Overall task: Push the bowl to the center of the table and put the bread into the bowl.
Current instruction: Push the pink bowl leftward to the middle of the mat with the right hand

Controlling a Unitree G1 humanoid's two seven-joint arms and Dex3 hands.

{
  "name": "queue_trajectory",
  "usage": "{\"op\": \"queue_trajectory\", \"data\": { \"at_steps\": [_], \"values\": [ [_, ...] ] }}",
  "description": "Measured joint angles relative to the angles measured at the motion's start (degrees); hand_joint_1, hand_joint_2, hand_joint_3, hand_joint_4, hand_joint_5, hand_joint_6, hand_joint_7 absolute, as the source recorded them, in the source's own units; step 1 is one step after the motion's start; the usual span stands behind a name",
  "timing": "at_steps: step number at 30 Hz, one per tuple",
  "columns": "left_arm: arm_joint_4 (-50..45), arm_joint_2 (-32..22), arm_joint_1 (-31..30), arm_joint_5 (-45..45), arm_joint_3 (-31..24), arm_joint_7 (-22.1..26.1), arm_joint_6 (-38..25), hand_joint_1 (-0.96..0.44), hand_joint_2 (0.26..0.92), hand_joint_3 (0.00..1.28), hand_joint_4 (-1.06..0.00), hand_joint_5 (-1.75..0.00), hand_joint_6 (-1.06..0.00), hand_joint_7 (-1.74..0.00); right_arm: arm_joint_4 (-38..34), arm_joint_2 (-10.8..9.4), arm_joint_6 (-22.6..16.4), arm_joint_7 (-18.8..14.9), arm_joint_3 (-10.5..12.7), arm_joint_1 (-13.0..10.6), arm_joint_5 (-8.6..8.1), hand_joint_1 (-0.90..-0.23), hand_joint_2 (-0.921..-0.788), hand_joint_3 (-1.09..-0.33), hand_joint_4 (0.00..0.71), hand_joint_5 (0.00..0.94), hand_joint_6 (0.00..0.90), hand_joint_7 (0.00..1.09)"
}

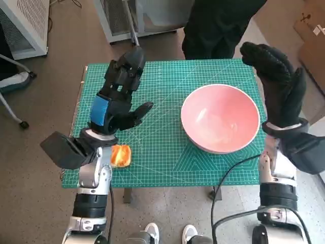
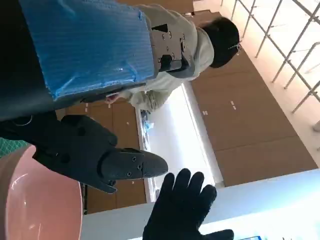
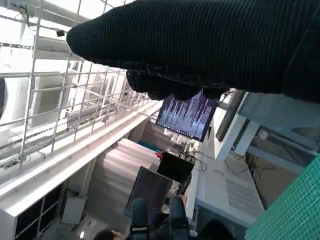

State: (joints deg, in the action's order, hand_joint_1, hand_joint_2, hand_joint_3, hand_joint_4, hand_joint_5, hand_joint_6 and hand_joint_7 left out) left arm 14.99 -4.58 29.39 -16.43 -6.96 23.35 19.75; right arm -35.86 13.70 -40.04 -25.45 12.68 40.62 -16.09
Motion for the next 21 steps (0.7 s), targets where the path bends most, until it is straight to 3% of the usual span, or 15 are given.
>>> {"op": "queue_trajectory", "data": {
  "at_steps": [4, 14, 21],
  "values": [
    [-0.1, 0.0, 0.0, 0.0, 0.0, 0.0, -0.1, -0.26, 0.758, 0.41, -0.08, 0.0, 0.0, -0.59, -4.0, 1.2, -0.9, -0.5, 1.3, 0.8, -0.48, -0.401, -0.921, -0.507, 0.342, 0.0, 0.439, 0.0],
    [0.0, 0.0, 0.0, 0.0, -0.2, 0.0, 0.0, -0.26, 0.756, 0.41, -0.08, 0.0, 0.0, -0.59, -22.9, 6.4, -2.7, -0.4, 5.8, 6.5, -0.62, -0.411, -0.921, -0.494, 0.331, 0.001, 0.431, 0.0],
    [0.0, 0.0, -0.1, 0.0, -0.3, -0.1, 0.0, -0.26, 0.755, 0.42, -0.08, 0.0, 0.0, -0.59, -30.8, 7.7, -0.7, 4.5, 6.9, 7.9, 0.77, -0.374, -0.921, -0.492, 0.319, 0.001, 0.427, 0.0]
  ]
}}
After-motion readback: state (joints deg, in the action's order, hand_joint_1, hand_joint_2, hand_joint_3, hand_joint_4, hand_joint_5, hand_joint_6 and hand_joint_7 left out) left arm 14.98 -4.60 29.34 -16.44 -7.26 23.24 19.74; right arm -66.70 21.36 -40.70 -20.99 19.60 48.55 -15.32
